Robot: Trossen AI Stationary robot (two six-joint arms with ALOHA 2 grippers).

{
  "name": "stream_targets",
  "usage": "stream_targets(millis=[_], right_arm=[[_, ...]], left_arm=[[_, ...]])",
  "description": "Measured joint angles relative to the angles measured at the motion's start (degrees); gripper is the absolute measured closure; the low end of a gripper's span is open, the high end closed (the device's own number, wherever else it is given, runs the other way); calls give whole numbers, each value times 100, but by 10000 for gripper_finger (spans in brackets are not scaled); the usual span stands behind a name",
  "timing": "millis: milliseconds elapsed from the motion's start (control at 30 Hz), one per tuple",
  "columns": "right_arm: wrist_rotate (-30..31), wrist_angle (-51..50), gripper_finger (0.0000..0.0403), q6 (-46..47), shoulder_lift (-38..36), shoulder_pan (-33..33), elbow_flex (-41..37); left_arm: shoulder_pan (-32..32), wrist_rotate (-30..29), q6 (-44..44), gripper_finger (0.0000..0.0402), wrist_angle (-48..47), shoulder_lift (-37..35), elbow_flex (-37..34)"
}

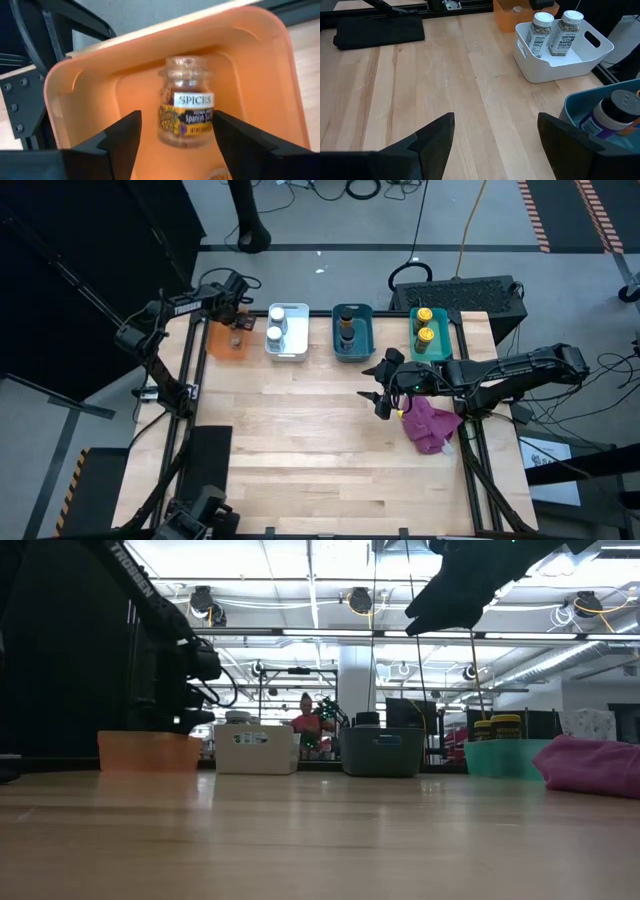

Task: Sort spices by type
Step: Put the brown seasoning bottle into the orange bin

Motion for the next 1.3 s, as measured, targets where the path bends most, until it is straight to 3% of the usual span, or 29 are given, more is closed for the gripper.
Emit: stream_targets(millis=[333, 533, 1000, 1300], right_arm=[[0, 2, 135, 6, 0, 0, 0], [8, 2, 135, 7, 2, 0, 0], [22, 2, 135, 17, 1, 0, 0], [22, 2, 135, 17, 0, 0, 0]], left_arm=[[0, 188, 52, 148, 713, 483, -220], [-4, 178, 139, 193, 807, 668, -208], [37, -114, 199, 204, 641, 237, -262], [32, 88, 315, 204, 489, -1, -256]])
